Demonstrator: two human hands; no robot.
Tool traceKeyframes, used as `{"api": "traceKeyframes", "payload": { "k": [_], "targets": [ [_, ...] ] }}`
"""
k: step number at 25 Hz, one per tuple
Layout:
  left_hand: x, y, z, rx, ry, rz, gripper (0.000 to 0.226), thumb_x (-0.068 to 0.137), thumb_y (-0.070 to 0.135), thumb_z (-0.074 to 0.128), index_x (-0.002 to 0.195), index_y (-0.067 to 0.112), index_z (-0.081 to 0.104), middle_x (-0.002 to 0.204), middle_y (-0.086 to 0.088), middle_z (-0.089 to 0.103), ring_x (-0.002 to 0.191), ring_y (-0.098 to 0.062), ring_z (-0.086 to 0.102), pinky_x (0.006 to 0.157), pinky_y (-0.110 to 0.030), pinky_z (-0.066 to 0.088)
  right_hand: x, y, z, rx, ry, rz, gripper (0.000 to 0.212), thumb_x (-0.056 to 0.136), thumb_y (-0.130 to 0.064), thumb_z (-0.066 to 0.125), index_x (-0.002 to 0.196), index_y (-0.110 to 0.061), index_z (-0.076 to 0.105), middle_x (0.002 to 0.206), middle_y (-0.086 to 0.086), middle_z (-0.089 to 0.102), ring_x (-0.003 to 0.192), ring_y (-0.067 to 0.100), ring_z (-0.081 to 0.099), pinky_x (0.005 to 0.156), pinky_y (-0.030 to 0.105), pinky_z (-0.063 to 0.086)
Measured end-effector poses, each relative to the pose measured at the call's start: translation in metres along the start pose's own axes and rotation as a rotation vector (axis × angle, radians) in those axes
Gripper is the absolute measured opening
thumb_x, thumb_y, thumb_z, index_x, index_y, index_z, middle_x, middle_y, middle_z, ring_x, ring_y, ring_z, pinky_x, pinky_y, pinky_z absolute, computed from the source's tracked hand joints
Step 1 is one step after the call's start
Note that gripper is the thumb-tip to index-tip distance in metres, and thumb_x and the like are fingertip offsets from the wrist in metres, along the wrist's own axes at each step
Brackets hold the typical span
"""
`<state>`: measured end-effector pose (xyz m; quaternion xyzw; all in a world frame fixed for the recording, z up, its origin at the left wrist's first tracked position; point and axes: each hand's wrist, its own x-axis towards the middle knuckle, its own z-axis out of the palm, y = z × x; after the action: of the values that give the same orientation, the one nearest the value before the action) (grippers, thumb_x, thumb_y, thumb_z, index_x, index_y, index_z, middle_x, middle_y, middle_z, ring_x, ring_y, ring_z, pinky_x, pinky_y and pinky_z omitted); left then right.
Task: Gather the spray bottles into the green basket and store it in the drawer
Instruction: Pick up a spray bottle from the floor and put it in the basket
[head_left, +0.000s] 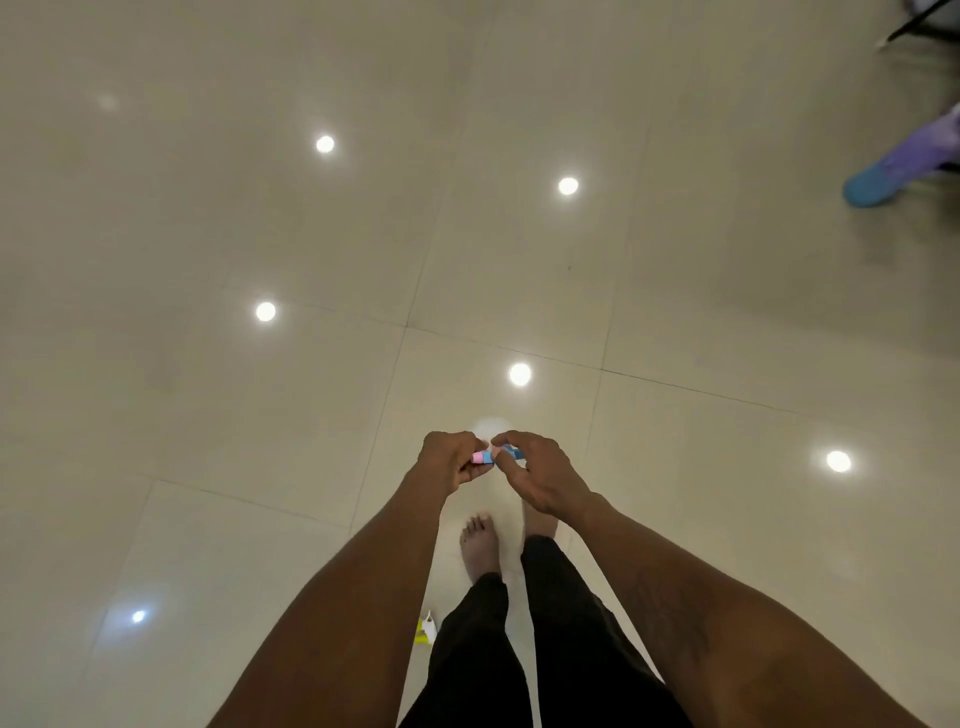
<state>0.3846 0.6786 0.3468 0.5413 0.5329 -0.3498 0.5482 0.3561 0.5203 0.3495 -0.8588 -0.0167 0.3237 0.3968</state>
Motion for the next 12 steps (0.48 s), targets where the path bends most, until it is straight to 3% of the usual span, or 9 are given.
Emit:
{"api": "traceKeyframes", "payload": {
  "k": [4,8,12],
  "targets": [
    [-0.042,0.008,0.020,0.171,-0.093,0.014,0.008,0.090,-0.004,0.063,0.083,-0.004,0.067,0.084,-0.020,0.068,0.066,-0.022,0.068,0.061,-0.024,0.061,-0.052,0.000,-0.026,-0.164,0.066,-0.046,0.047,0.089,-0.039,0.063,0.133,-0.022,0.056,0.127,-0.003,0.063,0.111,0.016,0.058,0.102,0.030,0.045],
    [-0.083,-0.003,0.058,0.309,-0.180,0.076,0.007,0.089,-0.002,0.063,0.086,-0.005,0.069,0.081,-0.018,0.068,0.062,-0.021,0.068,0.058,-0.024,0.062,-0.103,0.005,-0.044,-0.168,0.286,-0.002,0.022,0.094,-0.031,0.058,0.113,-0.021,0.066,0.098,0.000,0.070,0.088,0.020,0.062,0.082,0.037,0.051],
    [-0.119,-0.038,0.110,0.436,-0.171,0.257,0.010,0.088,0.004,0.064,0.086,-0.005,0.068,0.076,-0.019,0.065,0.062,-0.026,0.063,0.080,-0.041,0.063,-0.164,0.036,-0.061,-0.111,0.455,0.164,0.020,0.094,-0.028,0.056,0.111,-0.019,0.064,0.088,0.005,0.068,0.080,0.025,0.060,0.075,0.041,0.052]
  ]
}}
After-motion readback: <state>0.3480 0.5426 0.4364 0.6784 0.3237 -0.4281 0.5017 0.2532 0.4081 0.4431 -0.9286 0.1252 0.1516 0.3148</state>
